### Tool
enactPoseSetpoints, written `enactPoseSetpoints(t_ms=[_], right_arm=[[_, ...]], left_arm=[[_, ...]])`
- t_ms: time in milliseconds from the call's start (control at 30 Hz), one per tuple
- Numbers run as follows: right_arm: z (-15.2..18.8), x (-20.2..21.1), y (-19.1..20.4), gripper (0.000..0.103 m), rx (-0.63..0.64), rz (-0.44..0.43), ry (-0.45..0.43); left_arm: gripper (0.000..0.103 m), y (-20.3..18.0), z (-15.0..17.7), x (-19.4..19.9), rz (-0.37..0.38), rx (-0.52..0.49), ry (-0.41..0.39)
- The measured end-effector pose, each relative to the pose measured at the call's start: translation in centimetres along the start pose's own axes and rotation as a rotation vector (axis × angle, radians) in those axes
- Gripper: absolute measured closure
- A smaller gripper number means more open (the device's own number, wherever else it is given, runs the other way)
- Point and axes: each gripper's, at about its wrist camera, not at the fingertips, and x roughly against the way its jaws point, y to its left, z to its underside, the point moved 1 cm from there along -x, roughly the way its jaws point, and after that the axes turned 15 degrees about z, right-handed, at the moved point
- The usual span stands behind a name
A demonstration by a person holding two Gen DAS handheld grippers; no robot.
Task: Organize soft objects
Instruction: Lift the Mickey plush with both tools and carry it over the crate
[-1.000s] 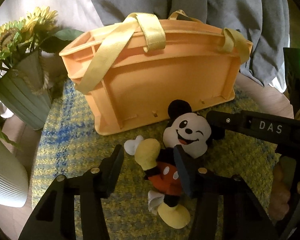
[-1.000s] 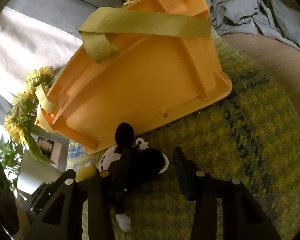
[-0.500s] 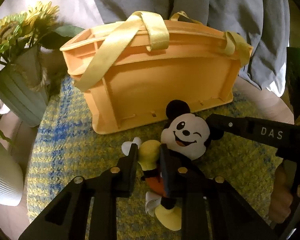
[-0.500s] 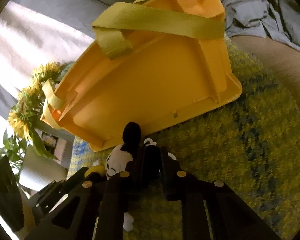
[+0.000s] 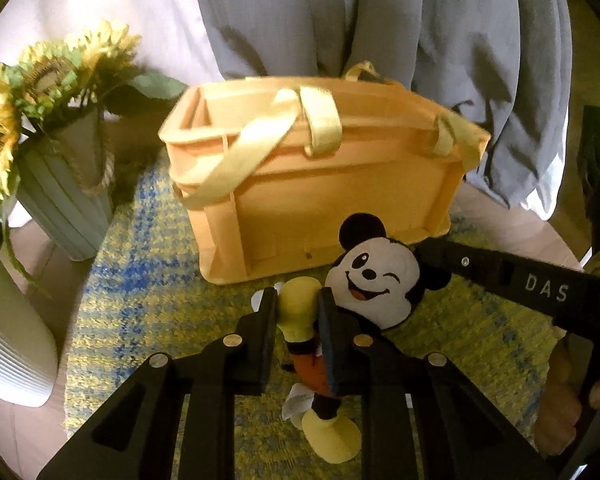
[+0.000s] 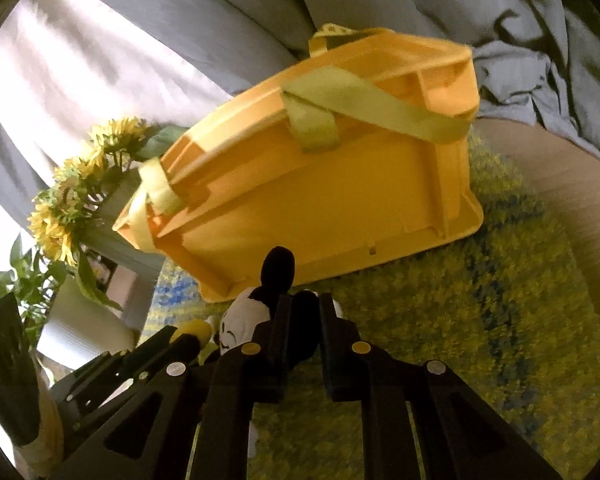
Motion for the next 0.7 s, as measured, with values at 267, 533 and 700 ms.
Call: enactPoseSetpoints(t_ms=[267,533,700], right_arm=[[-0.3,2.9,0.8,0.089,0.018,-0.005,-0.050],[-1.0,6.4,2.1,0.089,0.041,-0.004,-0.139],[-1.4,8.5,2.8,0.089,0.063,0.005,-0.205]], left_arm=[[0.082,-0.6,-1.1,3.2,0.006,0.000,-0.092],[0.082,-1.6,-2.2,6.2,0.015,-0.035,-0.178],[0.082,-2.2,-3.1,7.8,0.024,-0.059,-0.230]])
